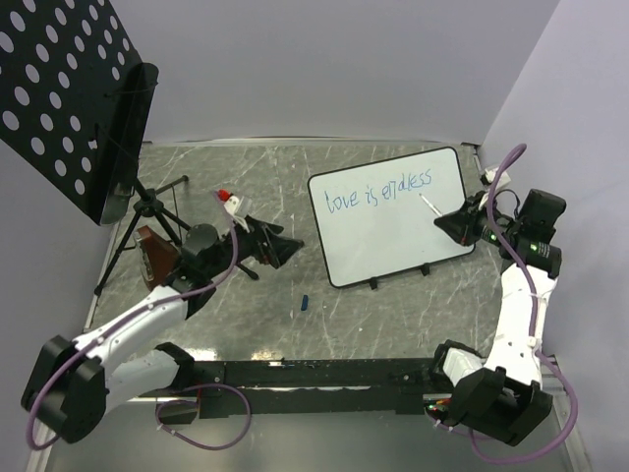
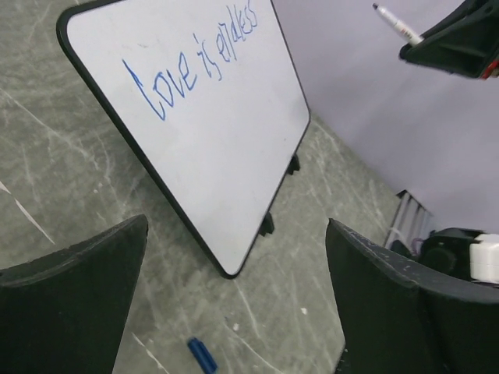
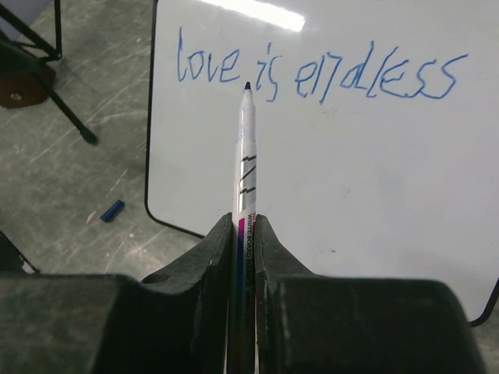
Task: Write a sentence on the whiteboard
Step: Pick up the pen cap from the center of the board.
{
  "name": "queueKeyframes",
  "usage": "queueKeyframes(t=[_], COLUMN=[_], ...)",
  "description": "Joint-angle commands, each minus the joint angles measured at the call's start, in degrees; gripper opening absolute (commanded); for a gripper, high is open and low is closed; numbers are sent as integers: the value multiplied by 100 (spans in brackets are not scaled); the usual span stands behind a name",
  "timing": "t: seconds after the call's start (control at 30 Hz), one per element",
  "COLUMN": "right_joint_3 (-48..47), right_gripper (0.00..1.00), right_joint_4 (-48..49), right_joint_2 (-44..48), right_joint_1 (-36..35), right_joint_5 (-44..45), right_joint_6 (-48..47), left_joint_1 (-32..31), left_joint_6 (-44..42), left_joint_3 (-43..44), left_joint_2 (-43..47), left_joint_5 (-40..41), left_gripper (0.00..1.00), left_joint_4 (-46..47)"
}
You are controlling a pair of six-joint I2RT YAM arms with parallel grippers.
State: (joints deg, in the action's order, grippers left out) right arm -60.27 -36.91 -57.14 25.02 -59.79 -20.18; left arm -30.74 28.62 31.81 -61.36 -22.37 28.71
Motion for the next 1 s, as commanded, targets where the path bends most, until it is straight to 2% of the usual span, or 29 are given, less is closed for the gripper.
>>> queueKeyframes(t=[0.0, 0.1, 0.2, 0.3, 0.33, 0.37, 0.4, 0.43, 0.5, 0.6, 0.7, 0.87, 0.97], right_joint_3=[138, 296, 428, 551, 604, 630, 657, 709, 718, 692, 762, 789, 789], right_gripper=[0, 0, 0, 0, 0, 0, 0, 0, 0, 0, 0, 0, 0], right_joint_4=[-492, -607, -634, -695, -730, -748, -783, -792, -835, -862, -801, -774, -757], right_joint_2=[204, 353, 493, 590, 599, 599, 599, 599, 573, 503, 459, 388, 345], right_joint_1=[30, 30, 21, -14, -32, -32, -49, -49, -58, -76, -120, -172, -216], right_joint_5=[-454, -595, -700, -788, -815, -832, -859, -859, -859, -868, -815, -754, -727], right_joint_6=[-714, -916, -987, -1083, -1119, -1154, -1215, -1242, -1295, -1330, -1304, -1295, -1260], left_joint_1=[-20, -2, 24, -98, -203, -369, -841, -1124, -1869, -2364, -2489, -2489, -2489], left_joint_6=[705, 1268, 1357, 1146, 1093, 1006, 953, 926, 987, 1207, 1260, 1155, 1050], left_joint_3=[-289, -631, -843, -354, -229, -106, 104, 202, 447, 720, 852, 1063, 1274], left_joint_2=[589, 1090, 1521, 1531, 1426, 1373, 1329, 1207, 1040, 539, -15, -1104, -1676], left_joint_5=[137, 434, 76, 66, 179, 363, 591, 1246, 1848, 2561, 2720, 2668, 2536], left_gripper=[97, 97, 97, 99, 94, 92, 90, 88, 87, 82, 77, 62, 58], left_joint_4=[-32, -76, 31, -1390, -1760, -2494, -2780, -3122, -3861, -4512, -4664, -4673, -4559])
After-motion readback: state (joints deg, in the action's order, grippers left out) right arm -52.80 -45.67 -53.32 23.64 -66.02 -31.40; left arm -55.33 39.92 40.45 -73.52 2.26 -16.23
